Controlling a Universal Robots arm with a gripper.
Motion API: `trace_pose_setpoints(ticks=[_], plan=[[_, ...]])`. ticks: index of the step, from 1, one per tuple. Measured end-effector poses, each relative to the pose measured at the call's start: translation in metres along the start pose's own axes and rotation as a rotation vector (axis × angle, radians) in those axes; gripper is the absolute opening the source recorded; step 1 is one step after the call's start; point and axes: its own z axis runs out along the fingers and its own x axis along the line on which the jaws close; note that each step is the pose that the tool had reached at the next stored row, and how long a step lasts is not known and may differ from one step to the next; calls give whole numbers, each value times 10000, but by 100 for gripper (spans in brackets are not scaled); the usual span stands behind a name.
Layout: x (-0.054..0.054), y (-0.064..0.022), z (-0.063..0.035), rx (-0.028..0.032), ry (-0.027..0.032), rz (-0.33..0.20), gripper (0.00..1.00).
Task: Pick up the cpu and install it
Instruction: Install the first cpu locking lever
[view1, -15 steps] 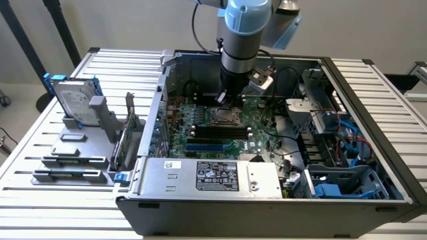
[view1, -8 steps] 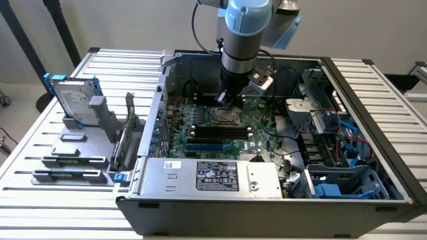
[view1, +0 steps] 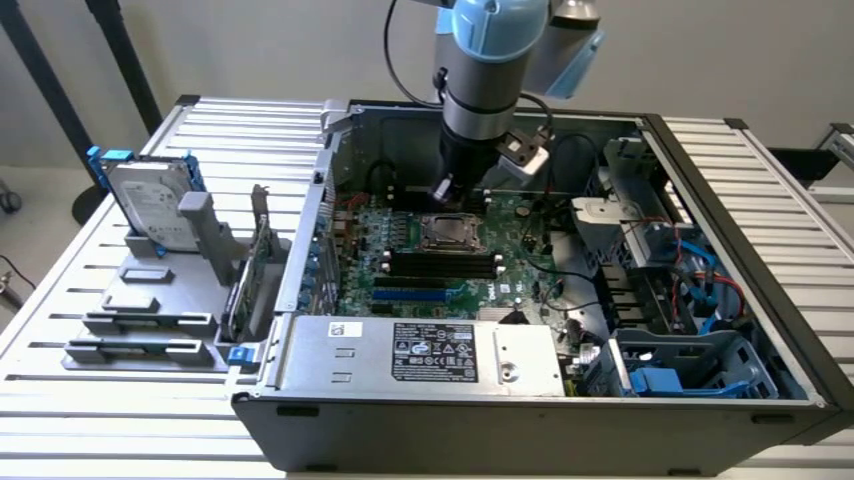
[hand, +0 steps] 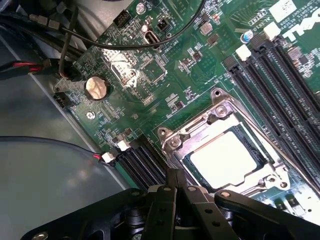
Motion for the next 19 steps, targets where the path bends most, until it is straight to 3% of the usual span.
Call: trace_pose_setpoints(ticks=[19], plan=[[-392,-83,-205,1,1,-3,11]])
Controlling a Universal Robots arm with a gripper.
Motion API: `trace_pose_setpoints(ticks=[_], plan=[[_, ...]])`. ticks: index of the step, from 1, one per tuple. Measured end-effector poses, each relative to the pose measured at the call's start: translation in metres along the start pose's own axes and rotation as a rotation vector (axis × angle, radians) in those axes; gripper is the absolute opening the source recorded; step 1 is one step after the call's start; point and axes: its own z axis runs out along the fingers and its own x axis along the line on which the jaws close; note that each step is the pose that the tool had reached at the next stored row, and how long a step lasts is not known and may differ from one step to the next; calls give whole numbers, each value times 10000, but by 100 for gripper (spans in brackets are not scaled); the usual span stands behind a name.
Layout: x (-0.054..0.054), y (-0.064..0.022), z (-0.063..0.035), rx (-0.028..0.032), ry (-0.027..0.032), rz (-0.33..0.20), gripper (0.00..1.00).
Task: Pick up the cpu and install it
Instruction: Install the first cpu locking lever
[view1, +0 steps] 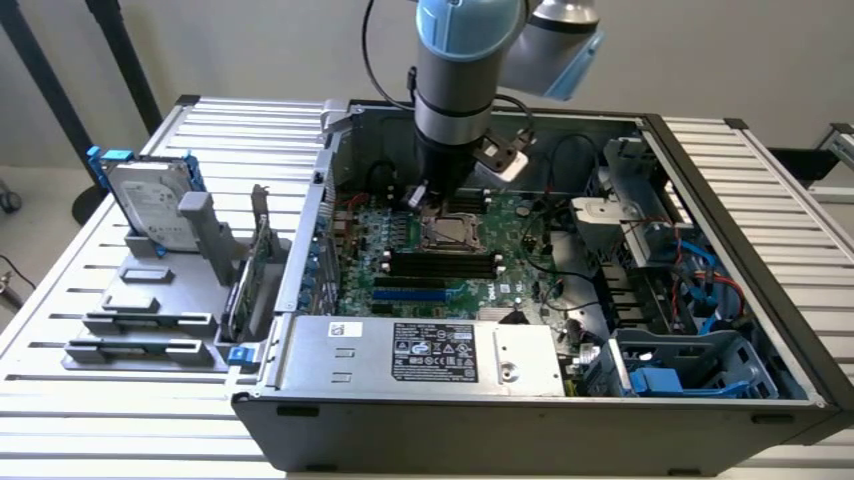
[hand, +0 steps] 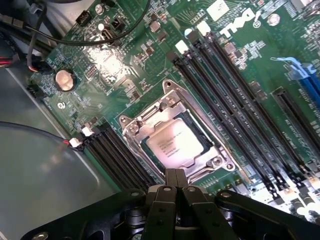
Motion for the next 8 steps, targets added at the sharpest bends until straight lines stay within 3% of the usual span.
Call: trace_pose_setpoints(ticks=[8], plan=[[-147,69,-177,0,-1,2,11]])
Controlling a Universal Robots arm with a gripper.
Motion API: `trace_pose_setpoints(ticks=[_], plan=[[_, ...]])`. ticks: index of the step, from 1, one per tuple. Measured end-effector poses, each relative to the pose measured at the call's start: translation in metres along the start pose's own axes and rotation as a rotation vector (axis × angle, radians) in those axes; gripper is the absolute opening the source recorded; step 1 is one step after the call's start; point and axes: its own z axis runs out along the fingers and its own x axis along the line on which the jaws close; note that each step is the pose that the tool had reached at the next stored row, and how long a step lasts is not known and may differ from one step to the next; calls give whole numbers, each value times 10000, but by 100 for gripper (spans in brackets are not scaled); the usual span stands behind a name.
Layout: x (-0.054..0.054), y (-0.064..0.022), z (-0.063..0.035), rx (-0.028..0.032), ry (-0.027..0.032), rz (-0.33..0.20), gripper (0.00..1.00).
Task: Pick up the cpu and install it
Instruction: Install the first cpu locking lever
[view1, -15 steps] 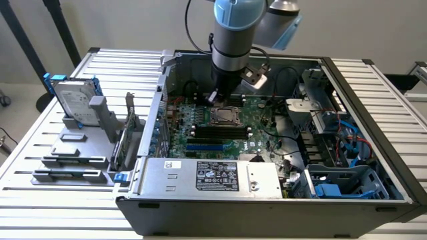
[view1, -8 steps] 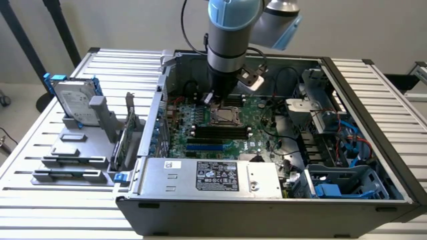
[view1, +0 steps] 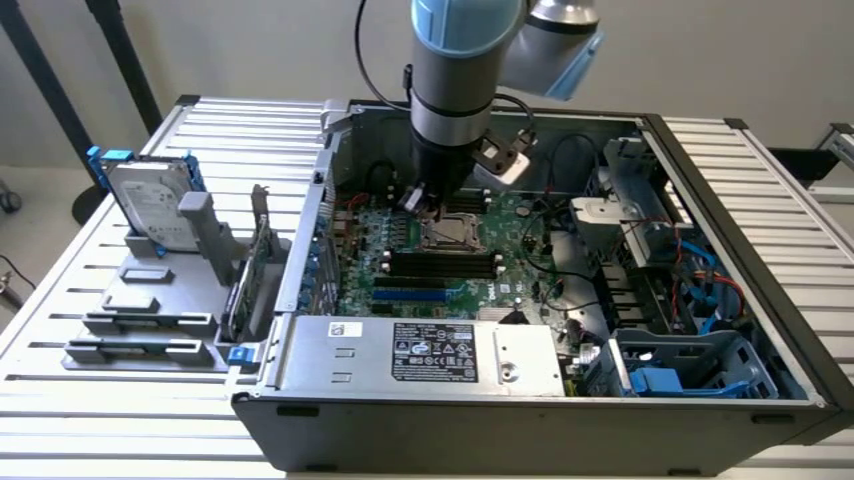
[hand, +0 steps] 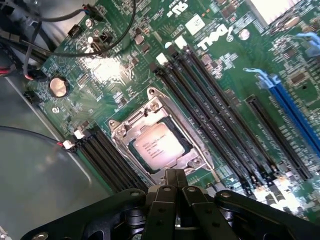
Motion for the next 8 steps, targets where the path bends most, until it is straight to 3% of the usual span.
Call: trace_pose_setpoints(ticks=[8], plan=[[-139,65,-138,14,-12,6,11]])
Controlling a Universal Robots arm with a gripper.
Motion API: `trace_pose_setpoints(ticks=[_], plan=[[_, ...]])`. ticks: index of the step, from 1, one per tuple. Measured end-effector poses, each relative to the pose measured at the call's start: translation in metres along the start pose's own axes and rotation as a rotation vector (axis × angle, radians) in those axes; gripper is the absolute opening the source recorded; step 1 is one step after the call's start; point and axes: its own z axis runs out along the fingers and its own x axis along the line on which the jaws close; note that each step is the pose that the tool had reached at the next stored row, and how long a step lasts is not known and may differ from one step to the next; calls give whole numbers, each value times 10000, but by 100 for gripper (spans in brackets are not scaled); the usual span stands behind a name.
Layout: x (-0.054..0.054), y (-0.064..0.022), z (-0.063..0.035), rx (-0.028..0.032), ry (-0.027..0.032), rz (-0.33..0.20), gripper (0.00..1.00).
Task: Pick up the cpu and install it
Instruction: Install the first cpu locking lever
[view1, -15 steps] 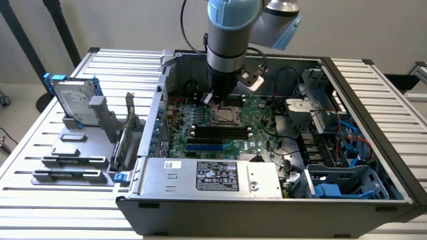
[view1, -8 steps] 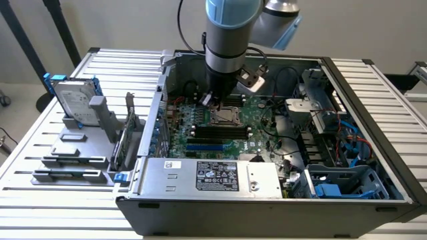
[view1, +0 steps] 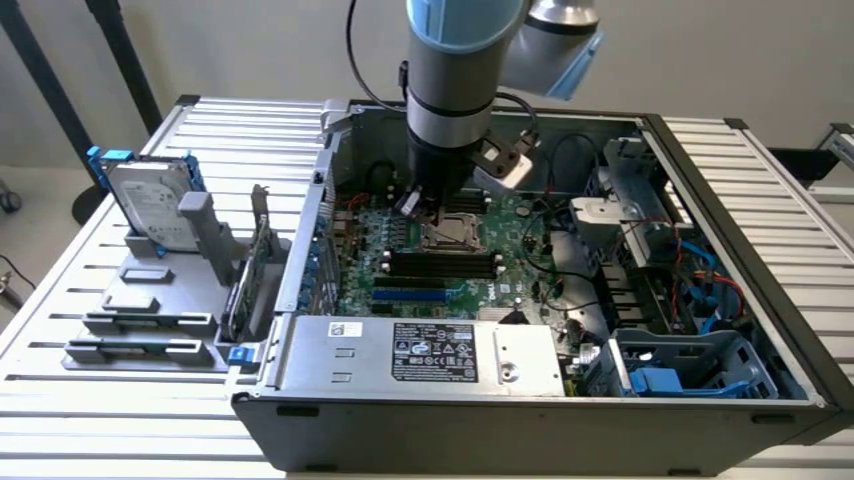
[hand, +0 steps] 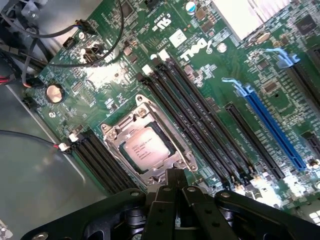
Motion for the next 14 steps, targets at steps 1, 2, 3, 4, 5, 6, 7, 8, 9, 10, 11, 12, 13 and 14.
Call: trace_pose_setpoints(ticks=[1,2,3,4,5,6,7,8,9,10,11,12,13,14], plan=[[-17,9,-9,7,-5,2,11],[-35,17,-19,16,-13,5,11],[-53,25,-28,25,-20,8,11],[-69,29,-35,38,-31,14,11],[-80,29,-38,67,-53,25,11],[-87,24,-38,106,-83,39,11],[-93,19,-39,140,-112,49,11],[-98,13,-38,161,-131,57,11],[-102,9,-37,178,-144,63,11],[-104,7,-35,191,-155,66,11],[-107,7,-33,201,-163,69,11],[-110,7,-31,210,-170,73,11],[-112,9,-29,219,-177,77,11],[-117,12,-30,230,-185,81,11]])
